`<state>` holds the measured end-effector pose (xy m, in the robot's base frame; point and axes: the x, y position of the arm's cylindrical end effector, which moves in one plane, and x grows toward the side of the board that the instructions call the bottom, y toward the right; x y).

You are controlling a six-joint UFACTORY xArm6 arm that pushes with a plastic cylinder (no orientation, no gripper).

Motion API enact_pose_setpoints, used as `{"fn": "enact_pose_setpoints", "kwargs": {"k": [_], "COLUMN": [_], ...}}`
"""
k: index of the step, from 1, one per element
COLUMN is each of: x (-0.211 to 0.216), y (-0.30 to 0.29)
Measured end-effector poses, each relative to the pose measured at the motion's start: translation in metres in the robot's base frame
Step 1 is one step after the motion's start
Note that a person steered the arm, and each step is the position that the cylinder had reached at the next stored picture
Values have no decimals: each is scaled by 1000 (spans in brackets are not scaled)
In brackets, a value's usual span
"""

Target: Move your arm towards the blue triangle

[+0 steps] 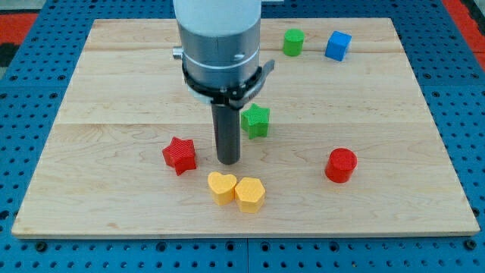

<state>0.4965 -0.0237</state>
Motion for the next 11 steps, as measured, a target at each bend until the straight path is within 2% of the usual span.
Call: {"fn": "enact_pose_setpoints", "kwargs": {"k": [4, 7, 8, 9, 10, 11], "x": [-55, -39, -87, -155, -171, -205], "y": [-10, -78, -82, -82, -99, -47]}}
